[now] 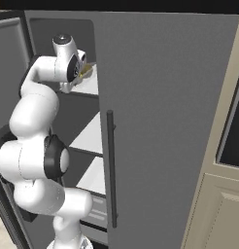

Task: Take the lemon and potato out of the freezer and place them in the tupperware container on the counter. Then put the tupperware containing the vegetables back in the freezer.

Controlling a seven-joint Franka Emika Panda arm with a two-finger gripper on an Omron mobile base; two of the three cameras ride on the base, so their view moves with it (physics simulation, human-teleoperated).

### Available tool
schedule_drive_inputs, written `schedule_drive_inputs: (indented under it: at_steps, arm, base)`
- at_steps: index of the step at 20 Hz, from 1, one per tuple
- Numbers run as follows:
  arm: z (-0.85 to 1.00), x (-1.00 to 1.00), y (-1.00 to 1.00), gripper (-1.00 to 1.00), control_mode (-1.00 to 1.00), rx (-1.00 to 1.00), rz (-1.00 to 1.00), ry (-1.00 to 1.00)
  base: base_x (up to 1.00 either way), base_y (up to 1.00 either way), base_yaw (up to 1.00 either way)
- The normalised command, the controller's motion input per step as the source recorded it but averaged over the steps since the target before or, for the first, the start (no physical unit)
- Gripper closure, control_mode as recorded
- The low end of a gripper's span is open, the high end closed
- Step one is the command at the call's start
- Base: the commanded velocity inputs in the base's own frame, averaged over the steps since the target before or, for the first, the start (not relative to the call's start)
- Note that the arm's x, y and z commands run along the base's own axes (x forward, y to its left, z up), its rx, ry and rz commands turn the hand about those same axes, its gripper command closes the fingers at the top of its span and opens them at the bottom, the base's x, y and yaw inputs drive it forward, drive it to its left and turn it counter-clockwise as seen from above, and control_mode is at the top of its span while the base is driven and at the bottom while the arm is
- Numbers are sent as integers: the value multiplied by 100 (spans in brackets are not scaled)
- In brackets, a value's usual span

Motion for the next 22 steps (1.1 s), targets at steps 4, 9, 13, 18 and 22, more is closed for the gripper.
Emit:
schedule_drive_inputs:
  at_steps: [4, 9, 13, 18, 22]
  arm:
    - [-16, 44, 0, 100, -100, 0, -1, 0]
    - [-14, 49, 0, 100, -100, 0, 0, 0]
    - [-17, 45, 0, 100, -100, 0, 0, 0]
    - [-19, 32, 0, -100, -100, 0, 0, -2]
    - [-13, 3, 0, -100, -100, 0, -1, -5]
  base:
    - [0, 0, 0]
    - [0, 0, 0]
    - [0, 0, 0]
    - [0, 0, 0]
    - [0, 0, 0]
